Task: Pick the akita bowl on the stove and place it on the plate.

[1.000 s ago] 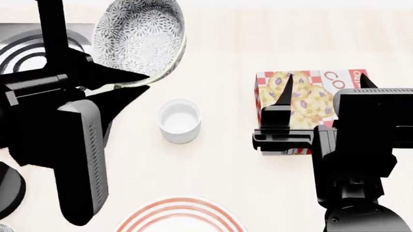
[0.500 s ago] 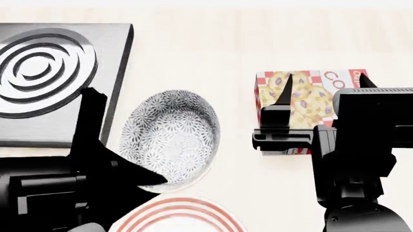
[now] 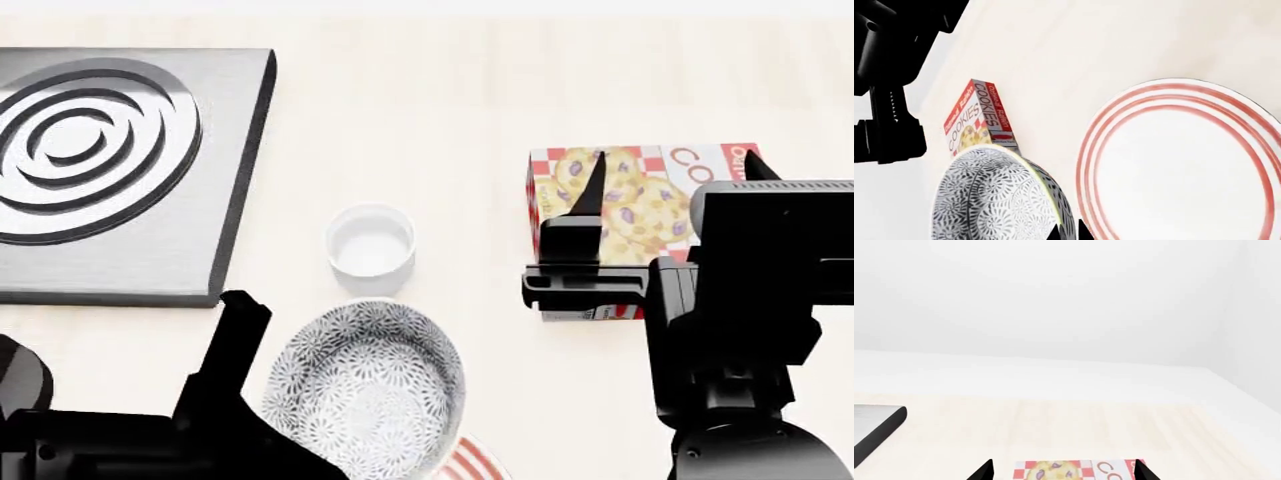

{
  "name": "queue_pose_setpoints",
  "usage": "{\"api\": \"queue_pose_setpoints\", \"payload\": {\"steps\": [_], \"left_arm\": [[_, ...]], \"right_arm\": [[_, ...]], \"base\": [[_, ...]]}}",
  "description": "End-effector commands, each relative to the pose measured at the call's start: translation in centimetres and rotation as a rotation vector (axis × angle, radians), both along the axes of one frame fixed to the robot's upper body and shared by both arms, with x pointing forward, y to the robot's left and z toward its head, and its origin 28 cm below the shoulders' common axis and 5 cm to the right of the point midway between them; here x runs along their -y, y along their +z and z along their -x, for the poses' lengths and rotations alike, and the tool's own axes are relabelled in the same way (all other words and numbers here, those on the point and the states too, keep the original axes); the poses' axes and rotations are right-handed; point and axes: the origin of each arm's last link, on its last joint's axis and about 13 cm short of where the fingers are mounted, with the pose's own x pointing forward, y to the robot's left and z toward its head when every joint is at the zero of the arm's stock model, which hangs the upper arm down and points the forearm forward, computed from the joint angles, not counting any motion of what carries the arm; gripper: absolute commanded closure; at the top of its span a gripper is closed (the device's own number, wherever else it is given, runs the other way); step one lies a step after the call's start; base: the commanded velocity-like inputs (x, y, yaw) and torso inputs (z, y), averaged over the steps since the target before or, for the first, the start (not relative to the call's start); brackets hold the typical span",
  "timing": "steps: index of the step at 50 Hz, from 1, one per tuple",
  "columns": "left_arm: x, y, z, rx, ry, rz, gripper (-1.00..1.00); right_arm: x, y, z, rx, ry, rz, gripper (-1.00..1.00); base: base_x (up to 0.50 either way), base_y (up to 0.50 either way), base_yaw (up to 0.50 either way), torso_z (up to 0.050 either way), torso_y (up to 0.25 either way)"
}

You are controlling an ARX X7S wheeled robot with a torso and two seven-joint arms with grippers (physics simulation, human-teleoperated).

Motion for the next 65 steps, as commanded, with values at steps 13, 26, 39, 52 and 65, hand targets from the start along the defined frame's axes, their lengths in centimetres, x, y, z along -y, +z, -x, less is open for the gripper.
{"api": "queue_pose_setpoints", "payload": {"steps": [13, 26, 39, 52, 65], "left_arm": [[-0.3, -2.6, 0.8, -0.057, 0.003, -0.07, 1.0], [-0.2, -3.1, 0.7, -0.063, 0.006, -0.077, 1.0], [-0.2, -4.2, 0.9, -0.079, 0.008, -0.092, 1.0], [-0.3, -5.1, 0.6, -0.085, 0.019, -0.101, 1.0], [-0.4, -5.6, 0.5, -0.091, 0.027, -0.105, 1.0]], "right_arm": [[0.0, 0.0, 0.1, -0.001, 0.001, 0.0, -1.0], [0.0, 0.0, 0.0, -0.001, 0.0, 0.0, -1.0], [0.0, 0.0, 0.0, -0.001, 0.0, 0.0, -1.0], [0.0, 0.0, 0.0, 0.0, 0.0, 0.0, -1.0], [-0.1, 0.0, 0.0, 0.0, 0.0, 0.0, -1.0]], "base": [[0.0, 0.0, 0.0, 0.0, 0.0], [0.0, 0.0, 0.0, 0.0, 0.001], [0.0, 0.0, 0.0, 0.0, 0.0], [0.0, 0.0, 0.0, 0.0, 0.001], [0.0, 0.0, 0.0, 0.0, 0.0]]}}
